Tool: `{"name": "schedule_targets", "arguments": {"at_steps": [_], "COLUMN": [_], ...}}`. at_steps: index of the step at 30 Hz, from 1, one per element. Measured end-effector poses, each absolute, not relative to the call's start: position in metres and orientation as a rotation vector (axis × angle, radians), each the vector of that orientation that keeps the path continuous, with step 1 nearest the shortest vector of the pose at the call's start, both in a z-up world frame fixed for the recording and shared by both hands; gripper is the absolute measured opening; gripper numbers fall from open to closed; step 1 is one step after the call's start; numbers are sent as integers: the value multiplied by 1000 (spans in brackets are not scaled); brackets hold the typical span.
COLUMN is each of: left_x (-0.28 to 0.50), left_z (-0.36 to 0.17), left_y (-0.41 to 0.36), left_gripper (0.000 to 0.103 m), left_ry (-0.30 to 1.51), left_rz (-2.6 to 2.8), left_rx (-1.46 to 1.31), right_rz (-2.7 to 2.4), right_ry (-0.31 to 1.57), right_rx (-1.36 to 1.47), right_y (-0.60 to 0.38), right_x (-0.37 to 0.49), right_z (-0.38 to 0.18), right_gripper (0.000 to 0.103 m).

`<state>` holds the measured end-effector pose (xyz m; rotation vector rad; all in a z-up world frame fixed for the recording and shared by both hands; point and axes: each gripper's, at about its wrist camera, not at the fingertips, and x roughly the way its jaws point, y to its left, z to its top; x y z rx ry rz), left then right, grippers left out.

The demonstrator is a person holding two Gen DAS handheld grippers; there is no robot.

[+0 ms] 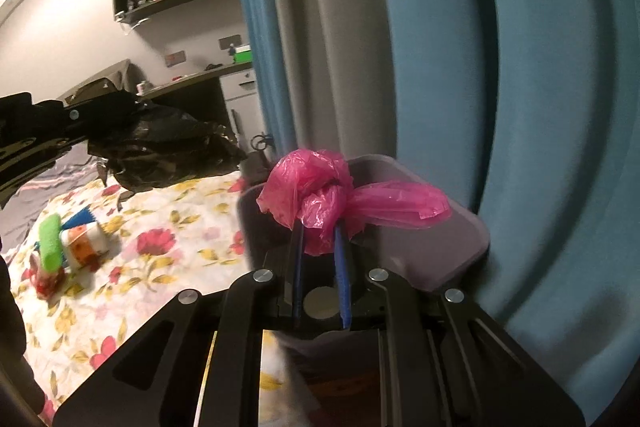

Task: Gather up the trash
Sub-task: 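Carry the black bag and pink bag to the grey bin and open both tools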

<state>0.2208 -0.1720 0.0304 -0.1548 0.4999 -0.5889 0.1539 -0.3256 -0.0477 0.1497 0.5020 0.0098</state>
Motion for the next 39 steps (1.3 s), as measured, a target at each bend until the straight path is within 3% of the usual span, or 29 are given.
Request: {"name": "schedule_targets", "arguments": {"at_steps": [39], "left_x": [289], "left_z": [-22], "left_y": [-222], "left_gripper": [1], "left_ry": [663], "left_rz": [-658], "left_rx": [-207], "right_rz": [-24], "right_ry": [586], "right_rx": [177], "right_y": [-353], "right_x": [191], "right_z": [-80], "right_gripper": [16]}}
